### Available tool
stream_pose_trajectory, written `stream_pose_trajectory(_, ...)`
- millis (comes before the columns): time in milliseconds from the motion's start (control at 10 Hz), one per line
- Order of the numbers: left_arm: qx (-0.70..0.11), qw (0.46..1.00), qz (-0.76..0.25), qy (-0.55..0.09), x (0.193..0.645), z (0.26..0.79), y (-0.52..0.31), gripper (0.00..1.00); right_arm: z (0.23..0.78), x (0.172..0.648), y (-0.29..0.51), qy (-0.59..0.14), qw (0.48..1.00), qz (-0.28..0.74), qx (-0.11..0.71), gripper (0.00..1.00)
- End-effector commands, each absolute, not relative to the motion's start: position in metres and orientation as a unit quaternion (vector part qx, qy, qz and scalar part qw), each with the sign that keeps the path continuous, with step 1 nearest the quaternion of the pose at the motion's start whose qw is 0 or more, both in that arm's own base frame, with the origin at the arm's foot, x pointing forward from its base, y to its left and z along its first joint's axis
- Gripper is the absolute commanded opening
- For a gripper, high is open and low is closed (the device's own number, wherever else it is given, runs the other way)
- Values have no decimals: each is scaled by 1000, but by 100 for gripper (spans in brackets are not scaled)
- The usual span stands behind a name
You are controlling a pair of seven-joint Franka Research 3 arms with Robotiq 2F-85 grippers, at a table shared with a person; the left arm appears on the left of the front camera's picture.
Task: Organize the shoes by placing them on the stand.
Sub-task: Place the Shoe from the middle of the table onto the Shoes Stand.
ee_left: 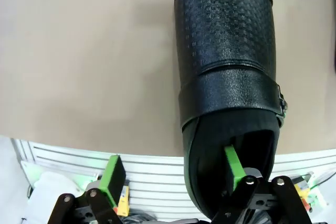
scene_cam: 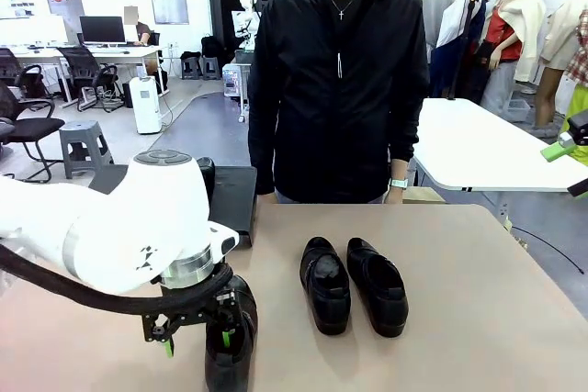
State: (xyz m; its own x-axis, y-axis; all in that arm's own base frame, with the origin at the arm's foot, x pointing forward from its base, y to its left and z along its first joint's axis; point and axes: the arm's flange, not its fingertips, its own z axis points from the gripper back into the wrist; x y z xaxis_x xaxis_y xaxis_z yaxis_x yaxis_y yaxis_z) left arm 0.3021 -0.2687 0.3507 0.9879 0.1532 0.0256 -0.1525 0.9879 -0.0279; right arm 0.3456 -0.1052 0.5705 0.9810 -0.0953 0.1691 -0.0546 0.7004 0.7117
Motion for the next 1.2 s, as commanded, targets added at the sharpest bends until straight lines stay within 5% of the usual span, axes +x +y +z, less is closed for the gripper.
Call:
stream_pose_trajectory(0, -11, 996, 88, -29, 307, 352, -273, 0, 571, 345, -107, -97, 919, -5, 383, 100)
stream_pose_trajectory(800, -25, 996, 65, -50, 303, 368, -272, 0, 571, 345, -107, -97, 919, -5, 383, 100)
stream_pose_trajectory(1100, -63, 994, -43, -72, 279, 416, -263, 0, 571, 345, -107, -97, 919, -5, 383, 100)
